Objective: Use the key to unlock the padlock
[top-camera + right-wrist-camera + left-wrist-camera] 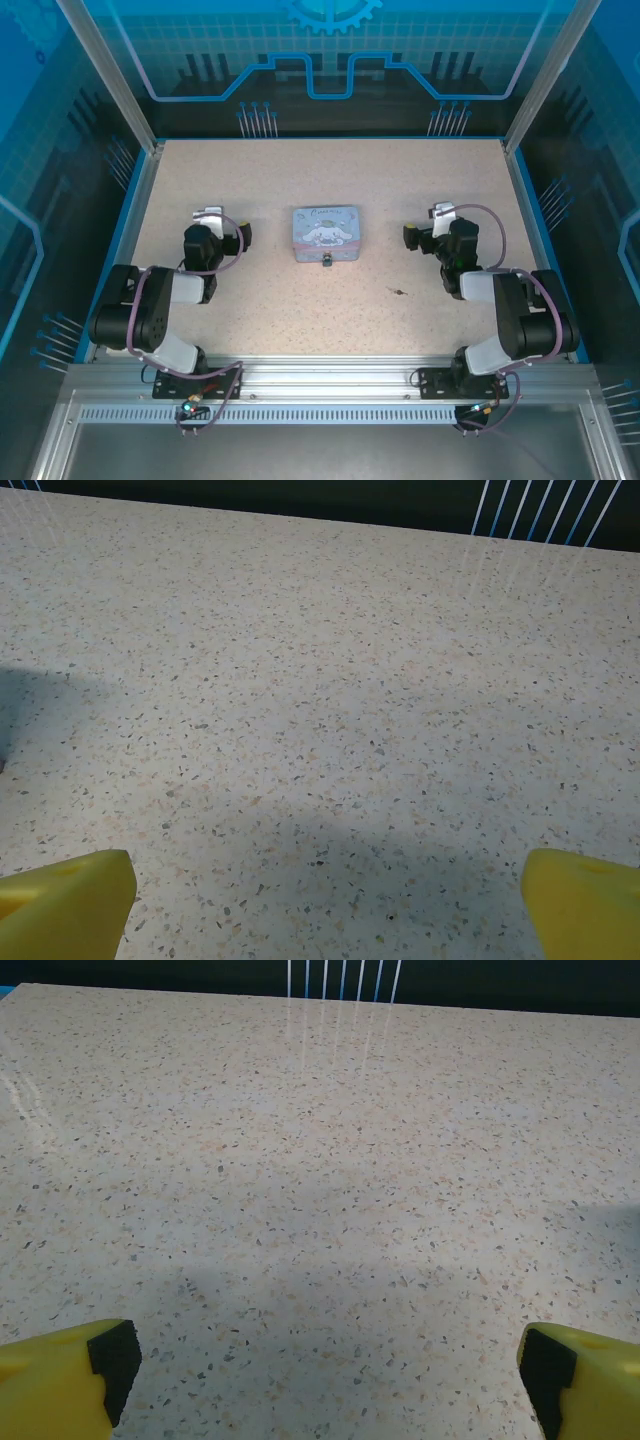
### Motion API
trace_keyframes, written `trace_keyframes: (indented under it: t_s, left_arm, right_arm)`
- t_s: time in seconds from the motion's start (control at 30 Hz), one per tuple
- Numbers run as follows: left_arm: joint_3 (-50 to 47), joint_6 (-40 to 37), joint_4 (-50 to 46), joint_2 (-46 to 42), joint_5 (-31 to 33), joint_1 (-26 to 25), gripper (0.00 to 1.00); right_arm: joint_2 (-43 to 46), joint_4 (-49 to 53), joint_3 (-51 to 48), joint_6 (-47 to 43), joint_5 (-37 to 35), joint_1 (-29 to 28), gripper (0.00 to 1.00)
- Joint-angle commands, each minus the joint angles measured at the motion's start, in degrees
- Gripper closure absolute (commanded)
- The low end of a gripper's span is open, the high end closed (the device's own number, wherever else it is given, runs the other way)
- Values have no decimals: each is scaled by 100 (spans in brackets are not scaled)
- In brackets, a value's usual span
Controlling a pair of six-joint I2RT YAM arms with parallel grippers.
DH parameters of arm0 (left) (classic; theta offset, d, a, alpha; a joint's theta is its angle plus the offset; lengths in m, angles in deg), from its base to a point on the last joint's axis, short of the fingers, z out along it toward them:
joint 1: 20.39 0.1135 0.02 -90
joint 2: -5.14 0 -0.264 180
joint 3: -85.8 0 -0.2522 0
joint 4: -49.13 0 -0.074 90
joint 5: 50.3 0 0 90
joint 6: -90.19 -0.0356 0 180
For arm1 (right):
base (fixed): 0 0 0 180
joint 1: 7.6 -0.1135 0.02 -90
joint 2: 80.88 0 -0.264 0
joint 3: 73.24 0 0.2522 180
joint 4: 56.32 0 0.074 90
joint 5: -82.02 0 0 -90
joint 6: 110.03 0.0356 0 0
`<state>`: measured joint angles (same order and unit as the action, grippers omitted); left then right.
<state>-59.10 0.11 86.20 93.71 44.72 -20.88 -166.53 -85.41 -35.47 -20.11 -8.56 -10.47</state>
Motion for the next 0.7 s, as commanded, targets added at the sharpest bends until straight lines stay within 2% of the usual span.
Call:
trace_keyframes:
  t_s: [0.0,0.67]
  left_arm:
    - [103,-54,16,3,-154,14,1]
    - [103,34,15,6,-347,117,1]
  right_arm:
    - [-57,22,104,-48,49,35,0]
    - [-57,23,104,-49,58,50,0]
